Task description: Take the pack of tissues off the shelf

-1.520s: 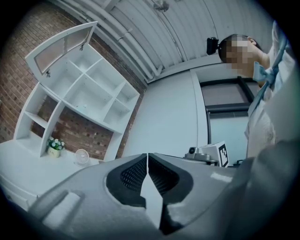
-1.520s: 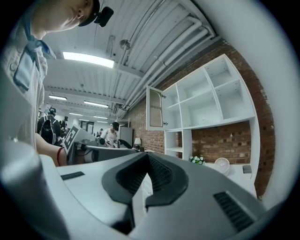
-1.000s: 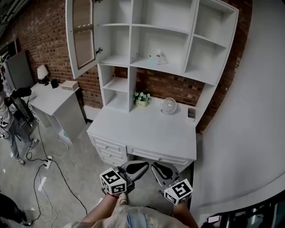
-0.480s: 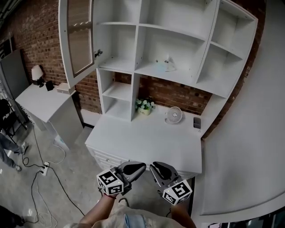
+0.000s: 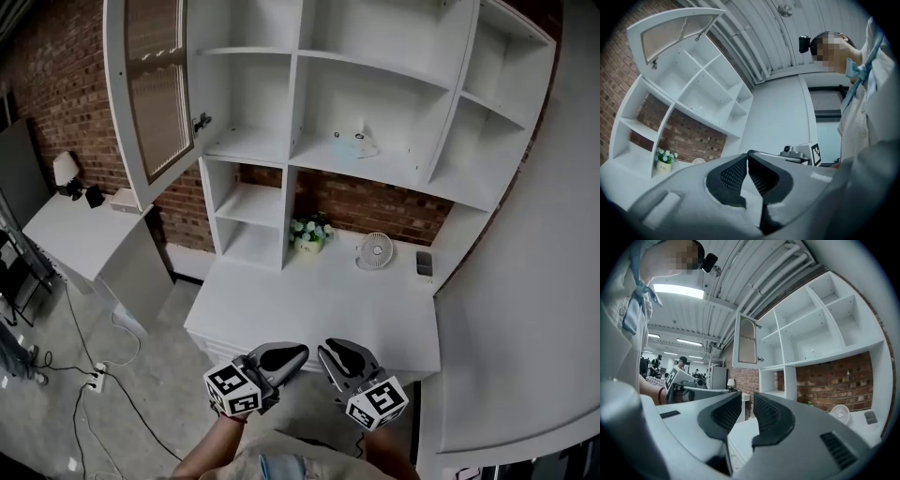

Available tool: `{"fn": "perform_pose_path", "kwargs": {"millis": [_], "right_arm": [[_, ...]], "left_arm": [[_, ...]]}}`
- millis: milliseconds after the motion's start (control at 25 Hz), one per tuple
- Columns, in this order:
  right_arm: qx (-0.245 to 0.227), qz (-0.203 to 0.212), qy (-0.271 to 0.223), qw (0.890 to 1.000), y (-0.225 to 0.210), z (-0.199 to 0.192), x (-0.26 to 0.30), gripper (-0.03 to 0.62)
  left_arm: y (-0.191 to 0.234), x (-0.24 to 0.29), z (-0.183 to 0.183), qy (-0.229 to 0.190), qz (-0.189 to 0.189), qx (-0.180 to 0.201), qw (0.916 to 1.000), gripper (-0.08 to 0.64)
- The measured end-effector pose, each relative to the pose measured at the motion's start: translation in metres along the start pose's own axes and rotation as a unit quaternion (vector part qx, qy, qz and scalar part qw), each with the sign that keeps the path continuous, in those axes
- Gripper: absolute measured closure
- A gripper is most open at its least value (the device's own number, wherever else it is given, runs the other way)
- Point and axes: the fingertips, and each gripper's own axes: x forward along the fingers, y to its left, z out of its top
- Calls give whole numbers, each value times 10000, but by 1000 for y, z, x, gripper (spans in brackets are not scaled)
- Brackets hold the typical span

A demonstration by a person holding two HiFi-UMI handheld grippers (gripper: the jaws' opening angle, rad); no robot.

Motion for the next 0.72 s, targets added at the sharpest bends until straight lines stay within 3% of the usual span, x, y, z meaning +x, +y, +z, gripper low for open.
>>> {"fn": "perform_pose_path", "kwargs": {"millis": [360, 720], "right_arm": [[140, -118, 59, 9998, -7, -3, 26, 497], [154, 80, 217, 9996, -22, -8, 53, 486]], "left_arm": [[29, -9, 5, -100, -69, -178, 9998, 546], [56, 5, 13, -220, -62, -220, 9995, 546]]}}
